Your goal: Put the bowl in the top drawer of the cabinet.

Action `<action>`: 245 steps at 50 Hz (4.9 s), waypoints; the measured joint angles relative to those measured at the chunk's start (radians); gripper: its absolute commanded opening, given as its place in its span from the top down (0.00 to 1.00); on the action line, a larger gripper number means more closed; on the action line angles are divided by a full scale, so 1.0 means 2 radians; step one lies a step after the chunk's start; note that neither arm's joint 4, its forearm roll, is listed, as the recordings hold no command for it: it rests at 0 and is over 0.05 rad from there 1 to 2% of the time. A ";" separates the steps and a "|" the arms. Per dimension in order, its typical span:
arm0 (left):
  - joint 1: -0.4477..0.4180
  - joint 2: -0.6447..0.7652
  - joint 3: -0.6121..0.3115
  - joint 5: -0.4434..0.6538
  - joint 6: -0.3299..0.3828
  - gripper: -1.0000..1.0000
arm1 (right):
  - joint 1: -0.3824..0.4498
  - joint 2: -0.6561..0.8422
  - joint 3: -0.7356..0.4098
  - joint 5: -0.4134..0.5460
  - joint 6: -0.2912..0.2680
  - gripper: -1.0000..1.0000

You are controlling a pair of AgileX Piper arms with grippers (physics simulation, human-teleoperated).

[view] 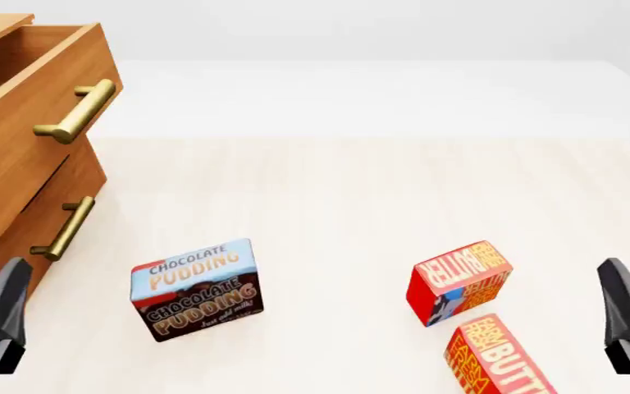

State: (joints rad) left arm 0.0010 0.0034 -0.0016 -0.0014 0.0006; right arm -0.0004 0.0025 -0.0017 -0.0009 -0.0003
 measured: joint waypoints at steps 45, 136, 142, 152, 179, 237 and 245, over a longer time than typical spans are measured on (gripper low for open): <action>0.043 0.094 -0.069 0.042 -0.046 0.00 | 0.002 0.000 -0.001 -0.003 0.000 0.00; -0.322 0.311 -0.193 0.226 0.072 0.00 | 0.000 -0.001 -0.001 -0.012 0.024 0.00; -0.333 0.319 -0.189 0.225 0.066 0.00 | 0.001 -0.001 -0.001 -0.011 0.026 0.00; -0.353 0.326 -0.184 0.224 0.053 0.00 | 0.001 -0.001 -0.001 -0.012 0.027 0.00; -0.384 0.350 -0.177 0.202 0.034 0.00 | 0.001 -0.001 -0.001 -0.016 0.026 0.00; -0.581 0.582 -0.205 0.120 -0.112 0.00 | 0.006 -0.001 -0.001 -0.022 0.030 0.00; -0.599 0.605 -0.201 0.100 -0.134 0.00 | 0.006 -0.001 -0.001 -0.022 0.030 0.00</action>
State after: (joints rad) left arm -1.1973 1.2137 -0.4032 0.1985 -0.2674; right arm 0.0117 0.0003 -0.0031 -0.0457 0.0605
